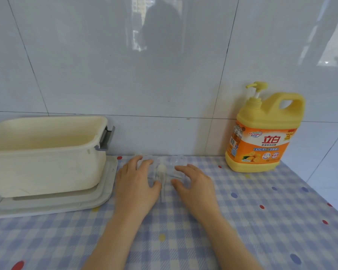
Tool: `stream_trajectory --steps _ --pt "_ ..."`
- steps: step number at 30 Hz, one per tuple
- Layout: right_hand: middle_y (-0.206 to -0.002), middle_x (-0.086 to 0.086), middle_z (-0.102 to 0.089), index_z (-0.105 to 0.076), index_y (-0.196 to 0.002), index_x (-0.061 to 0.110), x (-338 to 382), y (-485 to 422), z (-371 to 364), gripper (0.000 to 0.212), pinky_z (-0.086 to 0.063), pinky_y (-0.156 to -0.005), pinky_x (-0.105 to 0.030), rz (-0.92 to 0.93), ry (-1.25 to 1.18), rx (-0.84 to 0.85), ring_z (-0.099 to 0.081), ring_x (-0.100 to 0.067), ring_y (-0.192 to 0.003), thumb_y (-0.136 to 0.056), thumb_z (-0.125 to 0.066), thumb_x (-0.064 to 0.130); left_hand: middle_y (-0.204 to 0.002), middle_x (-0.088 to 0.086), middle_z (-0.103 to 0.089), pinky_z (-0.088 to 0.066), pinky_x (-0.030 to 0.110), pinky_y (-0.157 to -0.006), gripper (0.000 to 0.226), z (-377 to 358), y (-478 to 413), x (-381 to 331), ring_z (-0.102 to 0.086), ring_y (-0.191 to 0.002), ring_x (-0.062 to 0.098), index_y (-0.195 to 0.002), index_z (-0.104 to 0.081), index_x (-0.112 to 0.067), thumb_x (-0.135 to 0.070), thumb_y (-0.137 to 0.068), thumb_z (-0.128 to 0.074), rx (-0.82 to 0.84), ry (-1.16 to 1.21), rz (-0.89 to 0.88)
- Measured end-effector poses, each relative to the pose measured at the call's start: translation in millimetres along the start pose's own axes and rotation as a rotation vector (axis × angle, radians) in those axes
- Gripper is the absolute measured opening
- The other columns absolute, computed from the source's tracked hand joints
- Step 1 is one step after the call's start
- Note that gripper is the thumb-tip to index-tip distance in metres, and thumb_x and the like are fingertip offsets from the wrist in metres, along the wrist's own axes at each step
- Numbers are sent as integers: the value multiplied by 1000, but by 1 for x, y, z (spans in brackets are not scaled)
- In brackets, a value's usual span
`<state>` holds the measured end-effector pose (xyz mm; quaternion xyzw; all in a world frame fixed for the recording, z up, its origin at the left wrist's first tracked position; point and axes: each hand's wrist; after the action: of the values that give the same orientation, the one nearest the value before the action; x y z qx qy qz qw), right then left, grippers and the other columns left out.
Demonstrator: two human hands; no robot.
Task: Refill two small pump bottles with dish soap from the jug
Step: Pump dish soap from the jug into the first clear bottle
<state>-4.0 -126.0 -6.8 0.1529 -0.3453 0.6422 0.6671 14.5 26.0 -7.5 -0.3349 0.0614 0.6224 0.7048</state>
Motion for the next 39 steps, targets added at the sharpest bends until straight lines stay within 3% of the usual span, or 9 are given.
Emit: stream_trajectory --steps 5,10,15,19,21,24,28,34,39 --pt "-152 3 -37 -22 -151 37 -1 -2 -1 57 -17 -118 -35 19 216 96 -30 -16 -140 -98 -45 42 -146 -1 -44 -29 44 -114 45 1 2 -3 -40 -135 21 -128 -58 -24 -24 -84 -64 -8 30 -42" --pt "-133 10 -59 -47 -140 37 -2 -1 4 43 -22 -114 -27 20 11 63 -47 -10 -127 -98 -51 25 -145 -11 -45 -6 48 -121 42 2 4 -13 -21 -147 11 -137 -49 -30 -26 -96 -51 139 120 -32" --pt "-114 20 -62 -63 -115 39 6 5 6 28 -39 -76 -3 -37 -334 22 -52 0 -113 -93 -59 21 -153 -9 -37 7 44 -122 45 2 6 -18 -9 -149 6 -147 -34 -30 -26 -102 -37 216 173 9" --pt "-97 19 -64 -66 -91 31 12 7 12 8 -56 -69 -26 -149 -495 -105 -61 -1 -99 -85 -71 29 -136 -17 -53 -5 46 -122 38 2 5 -19 -33 -138 -3 -138 -46 -31 -25 -101 -42 125 293 -17" --pt "-96 14 -66 -62 -90 25 12 7 19 17 -54 -58 -22 -209 -590 -136 -66 -4 -94 -82 -75 19 -116 -27 -57 -24 41 -118 33 3 5 -20 -44 -117 -19 -131 -52 -32 -27 -98 -49 81 413 -21" --pt "-99 11 -68 -57 -98 20 14 7 25 33 -56 -63 -32 -262 -757 -63 -70 -10 -93 -75 -78 8 -106 -21 -59 -47 17 -89 35 10 5 -26 -58 -105 -3 -124 -54 -31 -28 -90 -64 28 623 82" --pt "-103 -2 -72 -54 -99 14 18 9 22 40 -56 -83 -29 -174 -790 -12 -68 -12 -95 -73 -68 -13 -109 -16 -62 -46 15 -74 53 19 2 -27 -62 -96 -1 -126 -51 -34 -28 -80 -76 114 771 226" --pt "-93 -2 -73 -58 -103 10 17 10 25 38 -48 -60 -10 -134 -798 29 -64 5 -74 -78 -49 -18 -98 3 -70 -47 17 -76 27 34 3 -22 -63 -87 11 -96 -69 -17 -11 -72 -80 258 770 189" --pt "-96 6 -75 -63 -96 16 16 11 25 38 -52 -73 -42 -170 -785 -22 -69 -7 -95 -77 -46 -13 -79 -10 -62 -47 12 -69 34 56 3 -8 -58 -76 4 -87 -67 -21 -22 -56 -80 513 652 78"
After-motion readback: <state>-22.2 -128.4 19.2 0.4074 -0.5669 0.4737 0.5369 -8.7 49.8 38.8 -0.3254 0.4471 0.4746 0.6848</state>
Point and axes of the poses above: each hand's wrist, its own y-axis away from the middle knuckle, its own z-axis out of the back of the hand, x = y × z
